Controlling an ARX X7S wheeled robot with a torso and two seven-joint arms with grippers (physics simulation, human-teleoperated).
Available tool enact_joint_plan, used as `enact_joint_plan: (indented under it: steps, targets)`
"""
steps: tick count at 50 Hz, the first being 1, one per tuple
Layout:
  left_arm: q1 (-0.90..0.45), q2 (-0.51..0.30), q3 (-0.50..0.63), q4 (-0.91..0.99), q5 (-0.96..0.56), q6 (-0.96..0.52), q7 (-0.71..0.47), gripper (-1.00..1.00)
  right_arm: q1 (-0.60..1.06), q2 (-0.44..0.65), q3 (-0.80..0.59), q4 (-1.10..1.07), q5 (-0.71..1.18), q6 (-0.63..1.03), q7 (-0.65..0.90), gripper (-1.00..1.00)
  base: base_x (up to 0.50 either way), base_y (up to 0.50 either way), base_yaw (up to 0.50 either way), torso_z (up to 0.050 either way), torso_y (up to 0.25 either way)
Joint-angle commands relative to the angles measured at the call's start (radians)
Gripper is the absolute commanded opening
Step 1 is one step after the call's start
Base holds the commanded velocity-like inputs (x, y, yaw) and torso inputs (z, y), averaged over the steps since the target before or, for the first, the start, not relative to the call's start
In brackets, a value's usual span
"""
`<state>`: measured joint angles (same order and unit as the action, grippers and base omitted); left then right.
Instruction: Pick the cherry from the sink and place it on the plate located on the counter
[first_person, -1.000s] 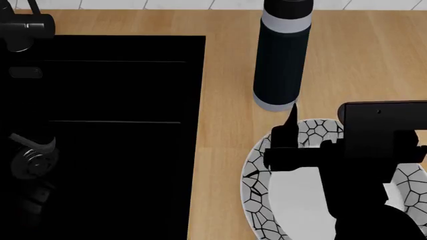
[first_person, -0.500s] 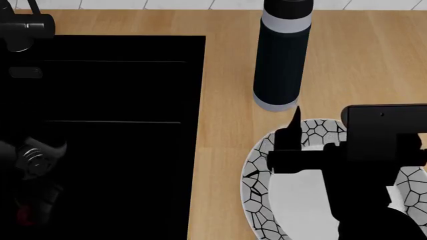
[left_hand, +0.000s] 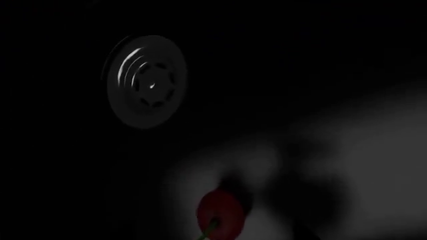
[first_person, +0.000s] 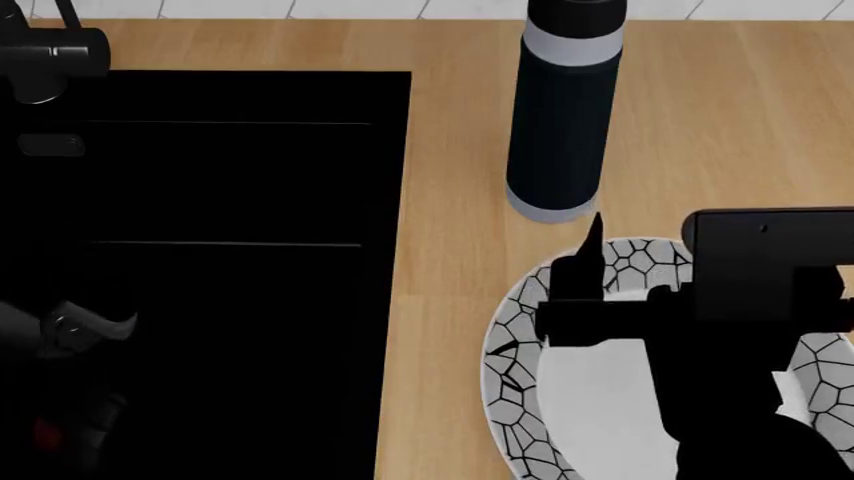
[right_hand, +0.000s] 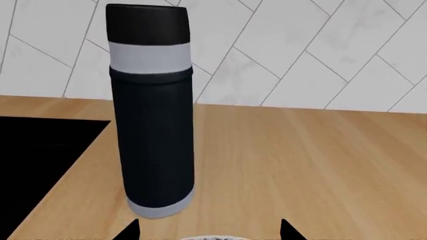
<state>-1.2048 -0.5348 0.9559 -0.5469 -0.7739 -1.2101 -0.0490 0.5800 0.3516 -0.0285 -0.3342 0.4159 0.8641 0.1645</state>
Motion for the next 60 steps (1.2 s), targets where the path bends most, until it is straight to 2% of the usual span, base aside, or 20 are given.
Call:
enact_joint_plan:
  steps: [1, 31, 38, 60]
  targets:
    - [0.01, 0.044, 0.047, -0.116, 0.049, 0.081, 0.054, 1.0, -0.005, 0.002, -0.001, 0.005, 0.002, -0.006, 0.002, 1.0, 0.0, 0.0, 0.0, 0.0, 0.0]
    - [0.027, 0.091, 0.079, -0.209, 0.083, 0.117, 0.059, 1.0, -0.014, 0.018, 0.015, 0.008, 0.015, -0.022, 0.0, 1.0, 0.0, 0.0, 0.0, 0.0, 0.0]
    - [0.009, 0.154, 0.117, -0.372, 0.134, 0.211, 0.127, 1.0, -0.009, 0.02, 0.017, -0.015, 0.023, 0.005, 0.012, 1.0, 0.0, 0.0, 0.0, 0.0, 0.0]
    - [0.024, 0.184, 0.14, -0.461, 0.165, 0.255, 0.146, 1.0, -0.011, 0.029, 0.024, -0.029, 0.033, 0.015, 0.023, 1.0, 0.0, 0.0, 0.0, 0.0, 0.0]
